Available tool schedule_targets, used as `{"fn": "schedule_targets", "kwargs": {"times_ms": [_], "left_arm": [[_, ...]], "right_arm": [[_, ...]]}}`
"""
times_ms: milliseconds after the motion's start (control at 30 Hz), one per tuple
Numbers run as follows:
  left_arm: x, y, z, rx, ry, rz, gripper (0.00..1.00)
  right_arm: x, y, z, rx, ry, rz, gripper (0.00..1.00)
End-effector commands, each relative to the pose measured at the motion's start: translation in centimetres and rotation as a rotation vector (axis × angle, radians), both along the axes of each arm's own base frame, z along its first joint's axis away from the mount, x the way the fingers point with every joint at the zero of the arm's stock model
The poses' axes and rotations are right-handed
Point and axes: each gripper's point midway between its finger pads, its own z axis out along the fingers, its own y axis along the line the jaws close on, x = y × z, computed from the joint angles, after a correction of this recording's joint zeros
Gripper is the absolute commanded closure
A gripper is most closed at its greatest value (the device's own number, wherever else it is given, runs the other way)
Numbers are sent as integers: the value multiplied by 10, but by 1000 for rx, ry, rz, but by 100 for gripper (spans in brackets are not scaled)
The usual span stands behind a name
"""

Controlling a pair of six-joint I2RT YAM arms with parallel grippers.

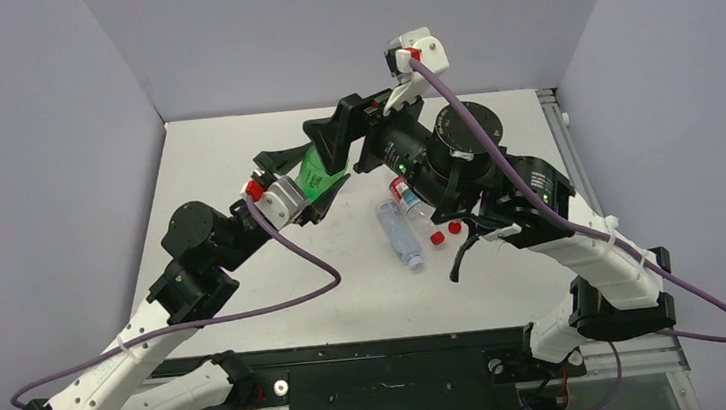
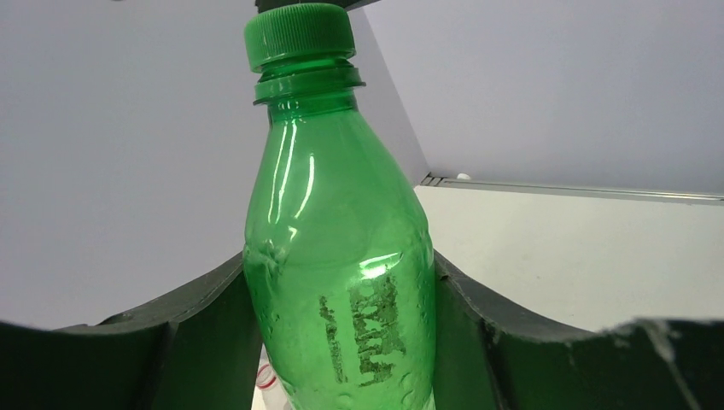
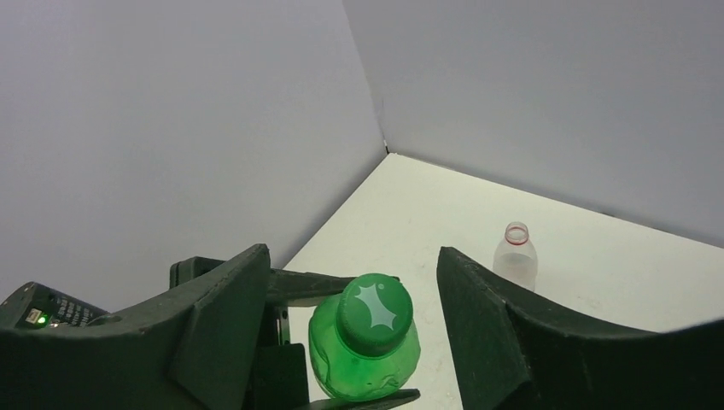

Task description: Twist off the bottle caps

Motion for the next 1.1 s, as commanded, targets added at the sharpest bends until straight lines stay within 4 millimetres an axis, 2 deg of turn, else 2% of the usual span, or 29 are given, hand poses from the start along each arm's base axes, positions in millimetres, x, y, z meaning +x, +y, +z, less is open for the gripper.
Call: {"fn": "schedule_targets", "kwargs": {"times_ms": [0, 167, 300, 433, 600, 700, 833, 1000, 1067], "left_arm": [[-5, 15, 28, -69, -87, 46, 100], [-5, 17, 29, -79, -89, 49, 100], [-5, 18, 32, -88, -92, 55, 100], [-3, 19, 33, -88, -89, 63, 100], [-2, 17, 32, -89, -81, 64, 100], [-1, 17, 33, -90, -78, 62, 100], [1, 15, 34, -97, -63, 63, 100], [-3, 14, 38, -109, -51, 41, 100], [-7, 11, 38, -118, -32, 8, 100]], "right_arm": [[8, -17, 12, 62, 11, -69, 35], [11, -14, 8, 81, 33, -40, 46], [12, -5, -2, 59, 64, -9, 42], [8, 1, -4, 61, 71, 26, 38], [3, 5, -2, 69, 65, 67, 44], [2, 7, -3, 66, 62, 75, 54], [2, 11, -6, 45, 58, 90, 62], [6, 5, -8, 16, 46, 76, 87], [5, 0, -7, 0, 25, 83, 94]]}}
